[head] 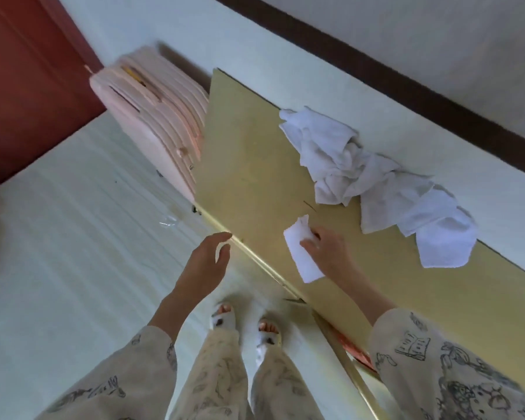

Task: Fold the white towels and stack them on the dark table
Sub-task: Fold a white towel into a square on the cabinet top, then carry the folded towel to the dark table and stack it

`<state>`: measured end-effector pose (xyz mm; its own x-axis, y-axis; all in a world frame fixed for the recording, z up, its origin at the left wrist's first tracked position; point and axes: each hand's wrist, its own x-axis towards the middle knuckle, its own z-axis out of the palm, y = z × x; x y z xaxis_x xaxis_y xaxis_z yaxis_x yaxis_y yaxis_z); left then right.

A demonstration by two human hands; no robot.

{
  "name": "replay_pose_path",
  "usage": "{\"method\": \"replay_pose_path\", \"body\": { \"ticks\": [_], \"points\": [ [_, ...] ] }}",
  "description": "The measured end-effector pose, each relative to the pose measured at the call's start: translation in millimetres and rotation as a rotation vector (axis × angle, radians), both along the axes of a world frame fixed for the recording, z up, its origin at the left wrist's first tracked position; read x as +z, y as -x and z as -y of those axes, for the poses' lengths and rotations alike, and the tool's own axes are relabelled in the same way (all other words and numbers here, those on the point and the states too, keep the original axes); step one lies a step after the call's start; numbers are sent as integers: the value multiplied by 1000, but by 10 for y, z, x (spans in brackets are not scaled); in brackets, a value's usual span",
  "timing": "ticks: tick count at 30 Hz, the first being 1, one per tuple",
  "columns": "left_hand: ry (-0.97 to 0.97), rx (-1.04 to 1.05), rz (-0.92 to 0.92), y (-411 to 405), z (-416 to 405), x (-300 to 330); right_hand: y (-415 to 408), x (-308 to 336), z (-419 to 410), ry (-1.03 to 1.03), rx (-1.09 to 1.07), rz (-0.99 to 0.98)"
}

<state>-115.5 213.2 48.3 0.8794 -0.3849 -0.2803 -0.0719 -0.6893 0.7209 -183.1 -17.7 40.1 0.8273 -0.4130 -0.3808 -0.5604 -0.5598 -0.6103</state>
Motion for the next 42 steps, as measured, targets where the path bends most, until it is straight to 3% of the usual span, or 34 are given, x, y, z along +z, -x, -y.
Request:
{"method": "replay_pose_path", "body": {
  "ticks": [7, 11, 16, 26, 35, 42],
  "points": [
    [51, 328, 96, 459, -1305, 528, -376, 687, -1083, 194, 527, 70],
    [23, 549, 176, 984, -2312, 762, -424, 1005, -2246, 196, 775, 175],
    [-26, 766, 249, 1743, -3636, 1002, -190, 1265, -3885, 105, 1051, 279],
    [-95, 1064, 266, 3041, -5911, 1252, 539, 1526, -6620, -133, 1290, 275],
    [67, 1162, 237, 2803, -7474, 1135, 330, 1556, -8505, -187, 1537, 228],
    [254, 1082, 146, 2267, -8947, 1283, -134, 1682, -10203, -233, 1711, 255]
  ]
}}
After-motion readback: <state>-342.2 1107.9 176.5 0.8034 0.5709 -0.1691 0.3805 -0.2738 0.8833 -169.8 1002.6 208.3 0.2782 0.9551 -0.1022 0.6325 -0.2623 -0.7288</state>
